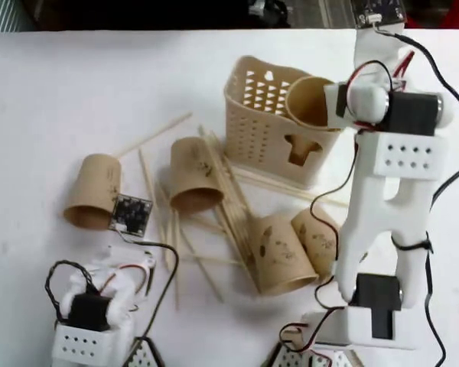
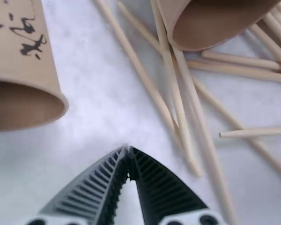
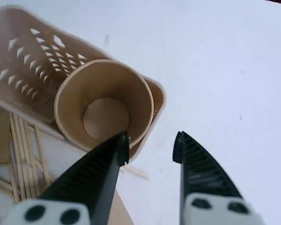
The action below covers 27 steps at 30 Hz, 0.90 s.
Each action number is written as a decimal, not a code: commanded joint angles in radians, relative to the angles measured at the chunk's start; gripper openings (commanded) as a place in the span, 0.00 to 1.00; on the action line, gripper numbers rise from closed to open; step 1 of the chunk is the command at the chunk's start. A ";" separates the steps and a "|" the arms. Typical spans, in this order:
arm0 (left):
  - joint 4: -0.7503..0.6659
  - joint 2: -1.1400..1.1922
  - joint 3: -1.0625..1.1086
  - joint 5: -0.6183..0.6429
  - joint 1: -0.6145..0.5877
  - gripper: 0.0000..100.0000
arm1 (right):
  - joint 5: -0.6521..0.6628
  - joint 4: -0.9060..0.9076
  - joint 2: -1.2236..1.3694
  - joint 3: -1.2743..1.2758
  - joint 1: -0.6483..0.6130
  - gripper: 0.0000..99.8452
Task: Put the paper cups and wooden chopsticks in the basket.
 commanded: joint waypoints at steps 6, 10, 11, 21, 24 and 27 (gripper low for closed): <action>0.005 -0.010 -0.005 -0.005 0.005 0.02 | 0.276 0.079 -0.191 0.078 0.047 0.17; 0.005 -0.010 -0.005 -0.005 0.005 0.02 | 0.394 0.079 -0.306 0.252 0.054 0.17; 0.005 -0.010 -0.005 -0.005 0.005 0.02 | 0.427 0.079 -0.340 0.302 0.054 0.17; 0.005 -0.010 -0.005 -0.005 0.005 0.02 | 0.750 0.077 -0.684 0.838 0.085 0.17; 0.005 -0.010 -0.005 -0.005 0.005 0.02 | 0.887 0.077 -0.769 0.968 0.130 0.17; 0.005 -0.010 -0.005 -0.005 0.005 0.02 | 1.023 0.077 -0.843 1.085 0.193 0.17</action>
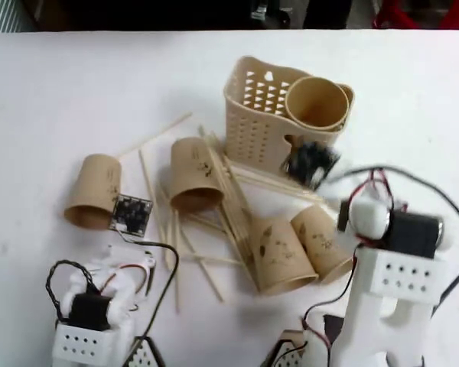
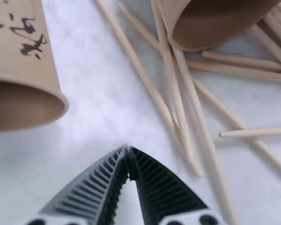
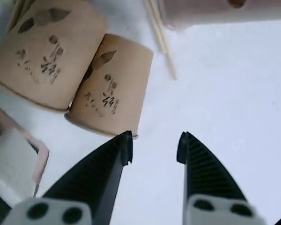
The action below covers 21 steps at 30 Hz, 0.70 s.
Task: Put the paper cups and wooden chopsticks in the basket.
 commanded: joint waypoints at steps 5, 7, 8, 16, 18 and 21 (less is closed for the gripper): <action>0.005 -0.010 -0.005 -0.005 0.005 0.02 | 0.324 0.001 -0.166 0.247 0.170 0.17; 0.005 -0.010 -0.005 -0.005 0.005 0.02 | 0.374 -0.021 -0.193 0.315 0.200 0.17; 0.005 -0.010 -0.005 -0.005 0.005 0.02 | 0.387 -0.039 -0.203 0.347 0.208 0.17; 0.005 -0.010 -0.005 -0.005 0.005 0.02 | 0.388 -0.303 -0.232 0.595 0.208 0.17; 0.005 -0.010 -0.005 -0.005 0.005 0.02 | 0.387 -0.372 -0.232 0.641 0.206 0.17; 0.005 -0.010 -0.005 -0.005 0.005 0.02 | 0.385 -0.437 -0.234 0.678 0.208 0.17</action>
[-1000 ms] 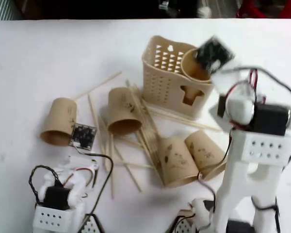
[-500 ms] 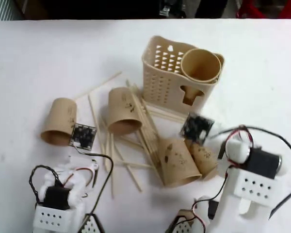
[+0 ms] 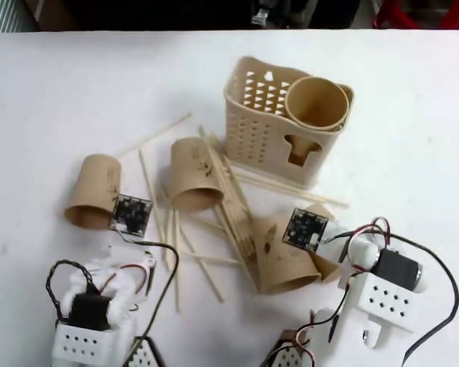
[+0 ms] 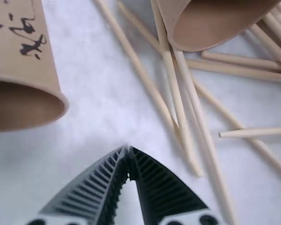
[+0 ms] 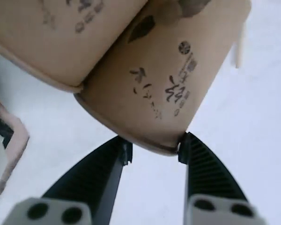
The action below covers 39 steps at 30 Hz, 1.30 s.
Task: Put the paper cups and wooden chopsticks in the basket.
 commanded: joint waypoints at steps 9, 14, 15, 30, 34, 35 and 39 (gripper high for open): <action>0.005 -0.010 -0.005 -0.005 0.005 0.02 | -0.157 -0.117 -0.010 0.014 -0.051 0.09; 0.005 -0.010 -0.005 -0.005 0.005 0.02 | -0.201 -0.170 -0.010 -0.018 -0.061 0.03; 0.005 -0.010 -0.005 -0.005 0.005 0.02 | -0.213 -0.168 -0.010 -0.043 -0.047 0.02; 0.005 -0.010 -0.005 -0.005 0.005 0.02 | -0.241 -0.166 -0.010 -0.333 0.163 0.02; 0.005 -0.010 -0.005 -0.005 0.005 0.02 | -0.281 -0.166 -0.010 -0.416 0.197 0.02; 0.005 -0.010 -0.005 -0.005 0.005 0.02 | -0.304 -0.166 -0.010 -0.436 0.196 0.02; 0.005 -0.010 -0.005 -0.005 0.005 0.02 | -0.402 -0.166 -0.007 -0.529 0.189 0.02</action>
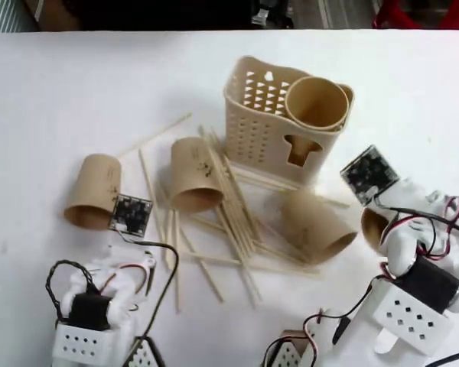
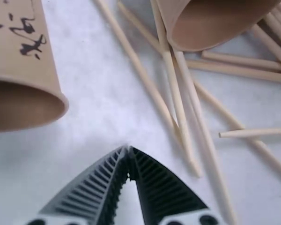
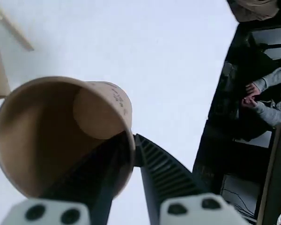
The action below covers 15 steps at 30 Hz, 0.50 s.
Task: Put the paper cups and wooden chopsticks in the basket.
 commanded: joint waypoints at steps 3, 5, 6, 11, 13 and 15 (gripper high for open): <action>0.005 -0.010 -0.005 -0.005 0.005 0.02 | -0.155 -0.008 -0.002 -0.181 -0.028 0.02; 0.005 -0.010 -0.005 -0.005 0.005 0.02 | -0.210 0.024 -0.002 -0.236 -0.056 0.02; 0.005 -0.010 -0.005 -0.005 0.005 0.02 | -0.242 0.039 -0.002 -0.267 -0.081 0.02; 0.005 -0.010 -0.005 -0.005 0.005 0.02 | -0.417 0.064 -0.001 -0.404 -0.186 0.02; 0.005 -0.010 -0.005 -0.005 0.005 0.02 | -0.483 0.064 -0.001 -0.451 -0.229 0.02; 0.005 -0.010 -0.005 -0.005 0.005 0.02 | -0.535 0.059 -0.001 -0.486 -0.274 0.02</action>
